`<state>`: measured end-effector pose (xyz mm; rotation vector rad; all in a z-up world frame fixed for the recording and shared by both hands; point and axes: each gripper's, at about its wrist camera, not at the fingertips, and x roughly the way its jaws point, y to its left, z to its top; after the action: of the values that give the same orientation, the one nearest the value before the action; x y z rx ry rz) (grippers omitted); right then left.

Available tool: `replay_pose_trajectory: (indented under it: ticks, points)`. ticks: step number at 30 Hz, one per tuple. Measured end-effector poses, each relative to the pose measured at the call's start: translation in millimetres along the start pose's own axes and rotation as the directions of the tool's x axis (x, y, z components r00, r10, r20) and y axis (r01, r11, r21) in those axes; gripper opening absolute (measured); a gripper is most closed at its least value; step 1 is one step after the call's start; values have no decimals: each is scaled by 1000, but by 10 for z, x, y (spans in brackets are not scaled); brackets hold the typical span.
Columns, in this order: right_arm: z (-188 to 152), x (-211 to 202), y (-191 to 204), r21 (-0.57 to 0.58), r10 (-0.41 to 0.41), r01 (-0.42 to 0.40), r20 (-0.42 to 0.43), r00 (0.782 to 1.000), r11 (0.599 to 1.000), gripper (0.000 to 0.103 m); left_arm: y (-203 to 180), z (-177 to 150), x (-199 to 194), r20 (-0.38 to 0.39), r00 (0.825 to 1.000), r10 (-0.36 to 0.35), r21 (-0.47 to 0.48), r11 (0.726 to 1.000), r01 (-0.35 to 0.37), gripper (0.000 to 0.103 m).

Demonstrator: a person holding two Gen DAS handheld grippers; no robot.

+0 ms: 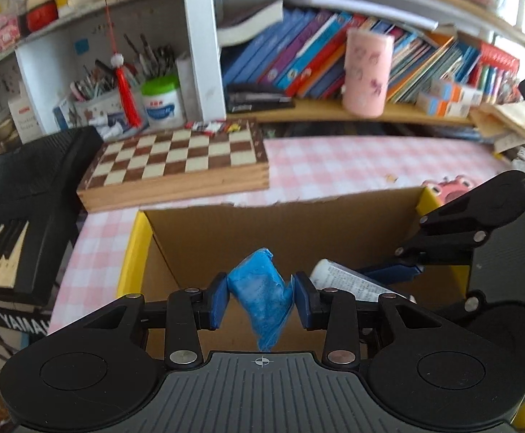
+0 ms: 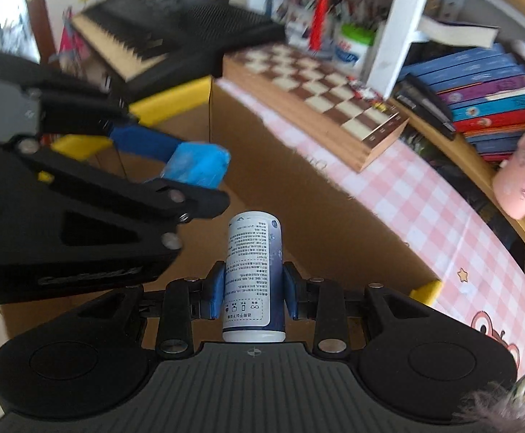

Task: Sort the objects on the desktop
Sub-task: 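Carry the blue bag and spray bottle with both tools into the yellow box, then open both tools to drop the bag and bottle inside the box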

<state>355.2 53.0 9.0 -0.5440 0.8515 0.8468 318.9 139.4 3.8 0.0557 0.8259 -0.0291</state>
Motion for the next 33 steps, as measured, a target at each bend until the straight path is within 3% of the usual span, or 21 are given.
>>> replay_pose_trajectory:
  ticks: [7, 15, 17, 19, 21, 24, 27, 33]
  points:
    - [-26, 253, -40, -13, -10, 8, -82, 997, 1000, 30, 71, -67, 217, -96, 995, 10, -30, 999, -13, 38]
    - [-19, 282, -11, -39, -13, 9, -102, 995, 999, 30, 80, -75, 263, -115, 993, -5, -31, 1000, 1, 39]
    - [-19, 281, -28, -23, -21, 19, -103, 994, 1000, 30, 87, -75, 271, -117, 993, -15, -32, 999, 12, 43]
    - [-19, 278, -44, -10, -17, 17, -98, 995, 1000, 30, 87, -71, 260, -111, 994, -19, -33, 999, 16, 62]
    - [-10, 267, -53, -2, -21, 21, -86, 996, 1000, 30, 82, -66, 233, -90, 996, -15, -39, 999, 12, 68]
    - [-9, 240, -49, -2, -27, 27, -67, 997, 1000, 39, 66, -66, 195, -75, 997, -6, -37, 999, 4, 70]
    - [-35, 178, -25, -4, -60, 60, -37, 997, 998, 46, 22, -66, 106, -54, 998, 33, -29, 999, -35, 81]
    - [-120, -109, -12, 39, -88, 86, 52, 995, 996, 47, -14, -86, -259, 41, 999, 19, -20, 1000, -18, 84]
